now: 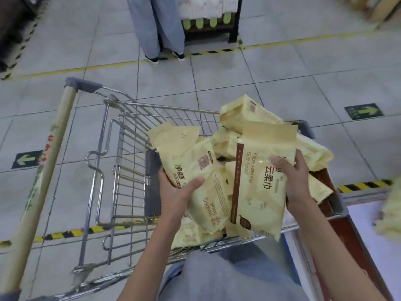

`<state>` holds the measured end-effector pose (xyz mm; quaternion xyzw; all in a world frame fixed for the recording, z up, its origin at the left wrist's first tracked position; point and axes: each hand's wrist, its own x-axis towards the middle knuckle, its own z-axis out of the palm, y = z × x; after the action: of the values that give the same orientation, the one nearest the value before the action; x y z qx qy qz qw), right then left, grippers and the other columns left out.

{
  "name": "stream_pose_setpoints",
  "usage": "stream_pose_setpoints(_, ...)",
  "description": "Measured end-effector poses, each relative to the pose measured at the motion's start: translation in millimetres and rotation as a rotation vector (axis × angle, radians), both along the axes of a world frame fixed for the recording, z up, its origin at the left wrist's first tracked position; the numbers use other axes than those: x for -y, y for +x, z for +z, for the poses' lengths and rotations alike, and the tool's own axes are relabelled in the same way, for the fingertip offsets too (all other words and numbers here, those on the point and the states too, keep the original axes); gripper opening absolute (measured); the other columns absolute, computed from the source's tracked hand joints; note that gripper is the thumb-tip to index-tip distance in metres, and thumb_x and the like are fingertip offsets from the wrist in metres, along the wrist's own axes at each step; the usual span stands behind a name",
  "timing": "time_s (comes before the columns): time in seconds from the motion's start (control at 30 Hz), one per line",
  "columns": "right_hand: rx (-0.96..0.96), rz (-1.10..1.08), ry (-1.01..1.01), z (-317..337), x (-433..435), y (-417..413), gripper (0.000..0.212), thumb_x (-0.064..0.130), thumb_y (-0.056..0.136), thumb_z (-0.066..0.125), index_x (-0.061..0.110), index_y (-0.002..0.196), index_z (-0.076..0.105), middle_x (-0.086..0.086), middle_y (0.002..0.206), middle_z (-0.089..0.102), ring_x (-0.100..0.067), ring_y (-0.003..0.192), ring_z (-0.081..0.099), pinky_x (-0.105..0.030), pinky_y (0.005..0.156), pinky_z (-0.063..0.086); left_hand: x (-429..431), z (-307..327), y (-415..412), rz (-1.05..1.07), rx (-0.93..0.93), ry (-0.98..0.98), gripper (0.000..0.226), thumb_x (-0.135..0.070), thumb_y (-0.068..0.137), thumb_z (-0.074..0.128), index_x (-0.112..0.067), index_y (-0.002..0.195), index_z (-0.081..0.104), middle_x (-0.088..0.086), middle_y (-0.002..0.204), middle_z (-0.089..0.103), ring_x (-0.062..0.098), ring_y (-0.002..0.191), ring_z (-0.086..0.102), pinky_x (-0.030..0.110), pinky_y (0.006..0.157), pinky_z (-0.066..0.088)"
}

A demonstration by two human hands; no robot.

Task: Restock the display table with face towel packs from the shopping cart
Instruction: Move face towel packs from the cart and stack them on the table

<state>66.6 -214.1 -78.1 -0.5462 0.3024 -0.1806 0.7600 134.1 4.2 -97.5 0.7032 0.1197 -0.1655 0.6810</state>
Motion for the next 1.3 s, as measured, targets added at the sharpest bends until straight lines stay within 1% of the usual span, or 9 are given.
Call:
stream_pose_setpoints(0.17, -0.043, -0.156, 0.018, 0.8, -30.7, -38.1, 0.052, 0.019, 0.062, 0.071, 0.018, 0.111, 0.056, -0.007, 0.099, 0.069, -0.02, 0.078, 0.071, -0.031, 0.059, 0.056, -19.4, 5.4, 1.9, -0.206, 0.013, -0.083, 0.106, -0.039, 0.036, 0.082, -0.02, 0.131, 0.041, -0.002, 0.111, 0.065, 0.017, 0.097, 0.068, 0.026, 0.067, 0.057)
stream_pose_setpoints(0.27, -0.068, -0.28, 0.034, 0.1, -50.5, -67.0, 0.063, 0.023, 0.057, 0.077, 0.015, 0.116, 0.056, -0.011, 0.103, 0.069, -0.025, 0.083, 0.07, -0.036, 0.063, 0.056, -24.1, 9.1, -1.3, -0.339, 0.014, -0.113, 0.107, -0.039, 0.036, 0.082, -0.017, 0.133, 0.041, -0.005, 0.108, 0.067, 0.013, 0.095, 0.068, 0.028, 0.07, 0.057)
stream_pose_setpoints(0.47, -0.115, -0.524, 0.037, 6.4, -84.9, -129.9, 0.046, 0.018, 0.059, 0.076, 0.021, 0.101, 0.057, -0.004, 0.094, 0.068, -0.016, 0.075, 0.07, -0.031, 0.061, 0.055, -14.5, 12.9, -22.5, -0.594, -0.037, -0.139, 0.104, -0.044, 0.029, 0.087, -0.024, 0.123, 0.046, -0.008, 0.102, 0.071, 0.017, 0.094, 0.069, 0.032, 0.071, 0.057)
stream_pose_setpoints(0.73, -0.145, -0.917, 0.069, 5.4, -128.3, -234.0, 0.042, 0.011, 0.073, 0.074, 0.017, 0.11, 0.054, -0.004, 0.094, 0.067, -0.01, 0.064, 0.07, -0.023, 0.049, 0.052, 22.5, 14.9, -82.9, -0.991, -0.038, -0.108, 0.109, -0.042, 0.033, 0.084, -0.021, 0.131, 0.043, -0.001, 0.118, 0.064, 0.019, 0.104, 0.065, 0.04, 0.082, 0.055)
stream_pose_setpoints(0.83, -0.148, -1.069, 0.075, -1.4, -150.4, -280.4, 0.035, 0.01, 0.076, 0.071, 0.022, 0.104, 0.054, -0.003, 0.096, 0.067, -0.011, 0.066, 0.07, -0.024, 0.051, 0.054, 35.2, 12.6, -116.3, -1.135, -0.036, -0.114, 0.108, -0.039, 0.034, 0.084, -0.019, 0.131, 0.042, 0.0, 0.117, 0.065, 0.018, 0.102, 0.066, 0.037, 0.078, 0.056)
stream_pose_setpoints(0.93, -0.141, -1.215, 0.115, -8.6, -178.0, -331.0, 0.039, 0.008, 0.08, 0.068, 0.019, 0.113, 0.052, -0.007, 0.103, 0.068, -0.016, 0.072, 0.071, -0.029, 0.054, 0.056, 41.4, 12.2, -159.9, -1.281, -0.024, -0.104, 0.099, -0.04, 0.034, 0.084, -0.021, 0.124, 0.045, -0.003, 0.111, 0.067, 0.016, 0.097, 0.068, 0.034, 0.074, 0.057)
stream_pose_setpoints(1.07, -0.154, -1.379, 0.14, -15.7, -225.1, -395.4, 0.046, 0.014, 0.073, 0.076, 0.018, 0.113, 0.055, -0.011, 0.104, 0.069, -0.023, 0.078, 0.072, -0.033, 0.058, 0.057, 40.4, 7.4, -229.5, -1.469, -0.039, -0.063, 0.093, -0.042, 0.036, 0.086, -0.027, 0.12, 0.048, -0.003, 0.111, 0.068, 0.019, 0.098, 0.068, 0.048, 0.083, 0.056)
stream_pose_setpoints(1.17, -0.176, -1.539, 0.138, -17.6, -270.5, -442.8, 0.042, 0.024, 0.06, 0.073, 0.021, 0.099, 0.057, -0.01, 0.099, 0.07, -0.017, 0.072, 0.071, -0.027, 0.054, 0.055, 33.2, 7.9, -293.5, -1.62, -0.035, -0.043, 0.1, -0.044, 0.034, 0.086, -0.026, 0.123, 0.046, -0.001, 0.115, 0.066, 0.019, 0.101, 0.067, 0.05, 0.087, 0.054)
stream_pose_setpoints(1.3, -0.21, -1.739, 0.16, -29.7, -329.6, -493.6, 0.041, 0.021, 0.062, 0.077, 0.022, 0.097, 0.056, -0.009, 0.099, 0.068, -0.023, 0.078, 0.07, -0.033, 0.059, 0.055, 17.6, 3.8, -373.6, -1.817, -0.049, -0.023, 0.106, -0.046, 0.031, 0.086, -0.028, 0.126, 0.043, -0.002, 0.118, 0.064, 0.019, 0.104, 0.064, 0.048, 0.088, 0.053)
